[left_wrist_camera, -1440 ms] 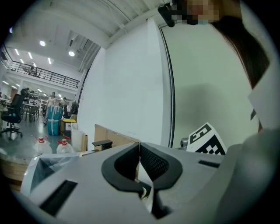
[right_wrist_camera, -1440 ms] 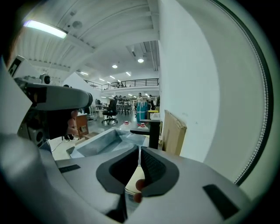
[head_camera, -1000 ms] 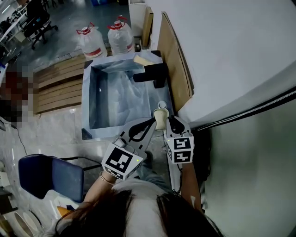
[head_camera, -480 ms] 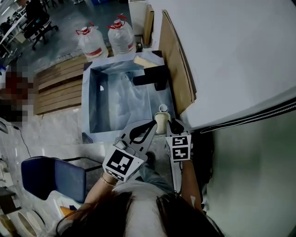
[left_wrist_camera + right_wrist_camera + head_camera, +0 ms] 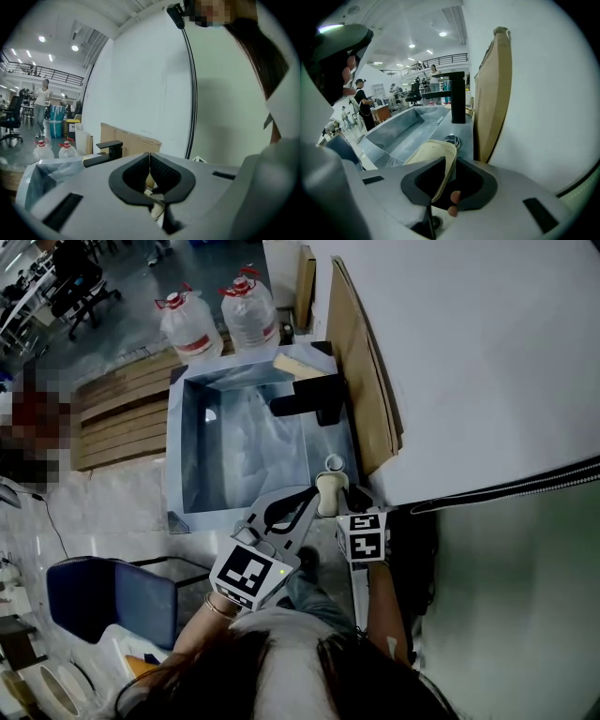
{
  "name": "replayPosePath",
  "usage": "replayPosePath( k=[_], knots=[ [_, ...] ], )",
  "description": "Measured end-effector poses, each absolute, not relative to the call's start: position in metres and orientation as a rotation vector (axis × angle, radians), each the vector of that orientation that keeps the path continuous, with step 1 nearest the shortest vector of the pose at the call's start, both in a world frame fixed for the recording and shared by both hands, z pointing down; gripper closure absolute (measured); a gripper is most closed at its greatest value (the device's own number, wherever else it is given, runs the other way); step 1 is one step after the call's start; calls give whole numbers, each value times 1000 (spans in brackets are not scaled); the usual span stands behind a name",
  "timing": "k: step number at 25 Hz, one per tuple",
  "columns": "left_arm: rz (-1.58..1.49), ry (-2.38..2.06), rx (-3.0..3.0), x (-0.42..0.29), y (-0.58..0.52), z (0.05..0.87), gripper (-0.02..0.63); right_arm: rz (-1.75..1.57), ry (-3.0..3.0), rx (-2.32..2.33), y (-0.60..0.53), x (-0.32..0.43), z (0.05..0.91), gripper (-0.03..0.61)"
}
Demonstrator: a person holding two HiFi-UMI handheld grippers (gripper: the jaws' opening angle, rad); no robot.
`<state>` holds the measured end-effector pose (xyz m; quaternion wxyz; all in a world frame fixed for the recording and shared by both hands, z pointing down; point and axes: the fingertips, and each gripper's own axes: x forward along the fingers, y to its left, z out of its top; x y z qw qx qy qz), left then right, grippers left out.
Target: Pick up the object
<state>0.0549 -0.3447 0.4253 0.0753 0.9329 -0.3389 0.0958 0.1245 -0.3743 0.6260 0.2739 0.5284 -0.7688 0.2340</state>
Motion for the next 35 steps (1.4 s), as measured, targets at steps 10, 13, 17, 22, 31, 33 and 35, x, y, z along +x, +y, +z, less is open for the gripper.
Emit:
replayPosePath(
  k=[10,13,17,22,31,33,35],
  knots=[
    [294,-1038,2772,51,-353,430,604,698,-1998,1428,-380,126,639,508],
    [293,-1045,2756,50,-354,431,604,721,-1978,1436,-380,126,640,512],
    [288,-1054,2753,48,-354,431,604,755,-1977,1473,-382,128,638,536],
    [283,-1067,2771,43,-353,428,604,757,-1973,1506,-381,128,633,544],
    [263,-1107,2770,30,-341,421,604,791,-1985,1579,-372,132,621,543],
    [263,-1116,2772,27,-336,419,604,808,-1995,1595,-369,132,616,543],
    [261,-1126,2774,24,-331,417,604,809,-2004,1610,-366,133,611,545]
  ],
)
